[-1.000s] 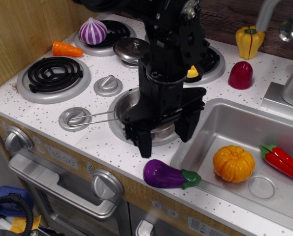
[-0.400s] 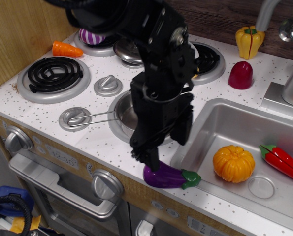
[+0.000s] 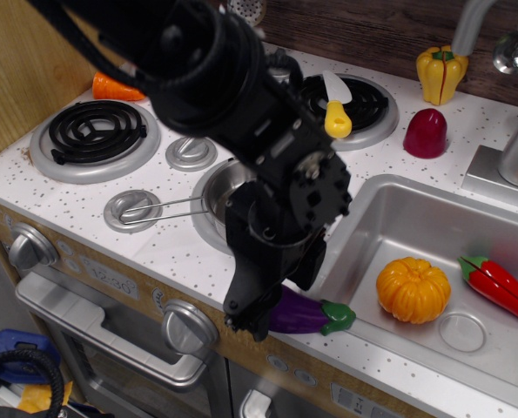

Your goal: Put eggplant in pot or pan

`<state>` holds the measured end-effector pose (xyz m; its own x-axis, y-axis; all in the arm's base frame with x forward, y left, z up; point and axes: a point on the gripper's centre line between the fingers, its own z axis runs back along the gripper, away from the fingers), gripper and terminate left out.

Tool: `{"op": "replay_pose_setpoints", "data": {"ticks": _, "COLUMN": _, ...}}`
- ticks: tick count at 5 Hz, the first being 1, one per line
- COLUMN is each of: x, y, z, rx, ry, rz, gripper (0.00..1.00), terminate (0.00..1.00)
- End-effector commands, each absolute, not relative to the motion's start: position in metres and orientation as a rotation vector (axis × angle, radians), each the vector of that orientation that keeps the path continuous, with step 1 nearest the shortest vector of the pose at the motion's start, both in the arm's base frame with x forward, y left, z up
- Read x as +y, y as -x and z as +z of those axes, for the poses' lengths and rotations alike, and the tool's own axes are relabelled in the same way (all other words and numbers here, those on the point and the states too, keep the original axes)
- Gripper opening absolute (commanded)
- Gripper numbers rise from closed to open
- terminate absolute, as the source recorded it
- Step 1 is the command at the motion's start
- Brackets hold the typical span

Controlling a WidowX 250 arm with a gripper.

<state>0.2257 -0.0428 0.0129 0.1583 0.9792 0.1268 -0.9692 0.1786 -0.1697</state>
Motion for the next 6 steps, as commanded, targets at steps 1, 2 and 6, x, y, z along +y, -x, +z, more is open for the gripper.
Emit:
{"op": "replay_pose_setpoints", "data": {"ticks": 1, "x": -0.036, "y": -0.228, "z": 0.009, "rx": -0.233, "ry": 0.104, "rz": 1.388, "gripper": 1.0, "terminate": 0.0}}
{"op": "replay_pose_setpoints", "data": {"ticks": 2, "x": -0.033, "y": -0.228, "z": 0.002, "rx": -0.237, "ry": 0.132, "rz": 1.378, "gripper": 1.0, "terminate": 0.0}}
{"op": "replay_pose_setpoints", "data": {"ticks": 6, "x": -0.037, "y": -0.23, "z": 0.007, "rx": -0.241, "ry": 0.122, "rz": 1.387, "gripper": 0.0, "terminate": 0.0}}
